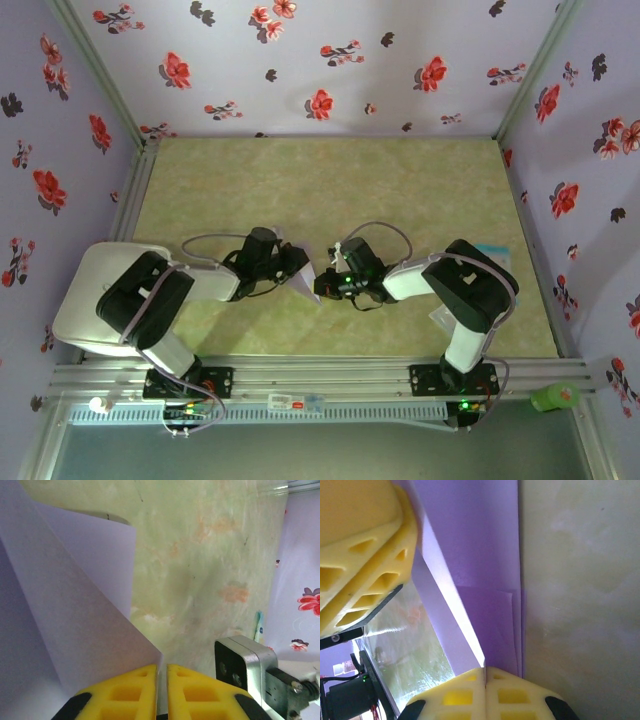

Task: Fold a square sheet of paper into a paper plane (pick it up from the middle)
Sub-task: Fourth fold the wing at the center of the table.

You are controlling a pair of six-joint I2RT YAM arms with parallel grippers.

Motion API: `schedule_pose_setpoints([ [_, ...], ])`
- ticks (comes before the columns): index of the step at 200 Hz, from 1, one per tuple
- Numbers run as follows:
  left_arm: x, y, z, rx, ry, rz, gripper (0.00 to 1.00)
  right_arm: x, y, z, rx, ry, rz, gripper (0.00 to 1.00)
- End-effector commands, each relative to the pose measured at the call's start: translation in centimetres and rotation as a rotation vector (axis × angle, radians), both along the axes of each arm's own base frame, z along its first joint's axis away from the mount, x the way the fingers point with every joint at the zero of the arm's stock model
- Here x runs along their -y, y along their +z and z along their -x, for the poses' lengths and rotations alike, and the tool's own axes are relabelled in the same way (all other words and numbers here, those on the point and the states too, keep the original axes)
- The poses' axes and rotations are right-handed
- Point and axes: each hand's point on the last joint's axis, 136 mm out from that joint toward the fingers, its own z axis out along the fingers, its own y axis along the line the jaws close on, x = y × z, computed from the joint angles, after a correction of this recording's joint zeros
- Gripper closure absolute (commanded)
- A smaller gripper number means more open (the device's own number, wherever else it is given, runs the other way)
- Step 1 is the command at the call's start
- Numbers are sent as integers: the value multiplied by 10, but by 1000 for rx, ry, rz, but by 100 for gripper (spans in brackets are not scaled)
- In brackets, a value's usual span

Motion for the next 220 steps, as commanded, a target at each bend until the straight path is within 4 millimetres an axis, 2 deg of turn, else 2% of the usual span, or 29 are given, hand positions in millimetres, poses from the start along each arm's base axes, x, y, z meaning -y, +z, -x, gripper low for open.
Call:
schedule_pose_setpoints([
  [1,-6,13,-1,31,20,21,86,24,-24,1,-34,-76,118,97],
  [62,-3,-5,1,-32,1,-17,94,24,-26,1,-49,-92,111,98],
  [143,6,-14,-5,-38,-12,-3,91,26,-29,0,-66,-107,109,99],
  [220,5,-27,-4,-67,-11,-19,91,29,-34,2,-82,-104,126,98],
])
